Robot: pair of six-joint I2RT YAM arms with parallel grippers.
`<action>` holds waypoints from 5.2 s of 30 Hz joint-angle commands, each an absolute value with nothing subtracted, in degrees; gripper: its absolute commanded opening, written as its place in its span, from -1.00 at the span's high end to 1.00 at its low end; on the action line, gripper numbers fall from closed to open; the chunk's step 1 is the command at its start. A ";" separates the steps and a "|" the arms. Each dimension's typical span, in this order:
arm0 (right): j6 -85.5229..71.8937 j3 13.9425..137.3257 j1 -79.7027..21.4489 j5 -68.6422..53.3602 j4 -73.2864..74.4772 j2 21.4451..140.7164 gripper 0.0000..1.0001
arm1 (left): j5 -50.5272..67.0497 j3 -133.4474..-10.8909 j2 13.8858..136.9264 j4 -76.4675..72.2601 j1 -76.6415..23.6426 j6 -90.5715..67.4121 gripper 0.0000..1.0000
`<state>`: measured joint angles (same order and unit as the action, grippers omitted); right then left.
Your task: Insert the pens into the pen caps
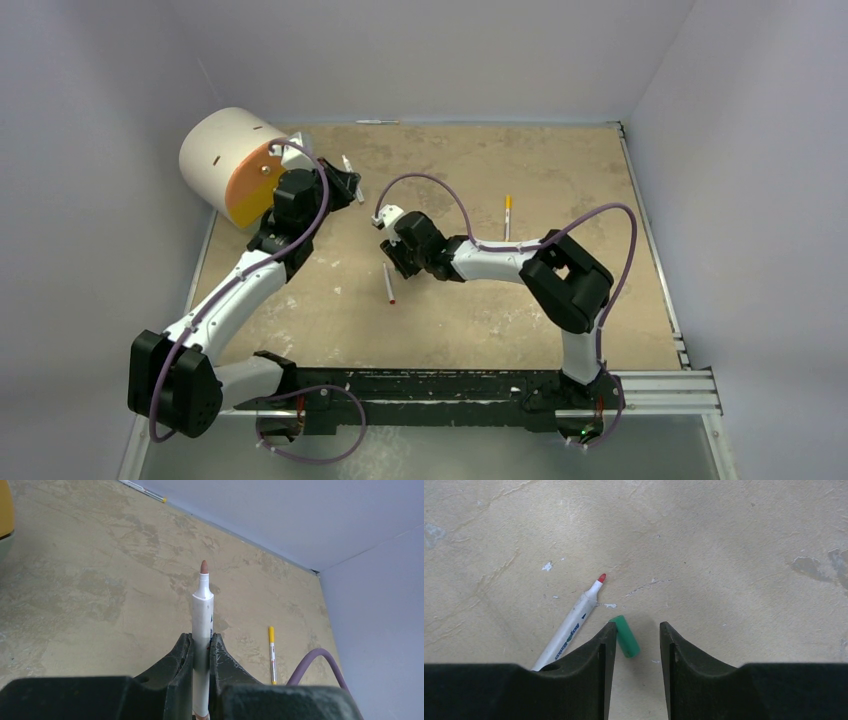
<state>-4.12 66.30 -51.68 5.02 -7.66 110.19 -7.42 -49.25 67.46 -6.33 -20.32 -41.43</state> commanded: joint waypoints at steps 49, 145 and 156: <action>-28.14 53.90 -43.52 2.89 -22.55 81.41 1.00 | 8.71 -37.97 66.52 -35.08 -20.02 -46.36 1.00; -32.52 47.84 -34.02 -20.56 -46.28 64.38 1.00 | 27.08 -45.89 72.05 -57.94 -35.38 -38.53 1.00; -30.74 48.57 -34.02 -20.54 -44.93 62.47 0.93 | 26.69 -46.14 73.18 -56.86 -35.68 -37.02 1.00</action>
<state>-31.94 48.49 -33.69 -19.03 -45.60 64.47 27.88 -43.68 74.28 -54.06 -35.81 -39.11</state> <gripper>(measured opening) 0.028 0.079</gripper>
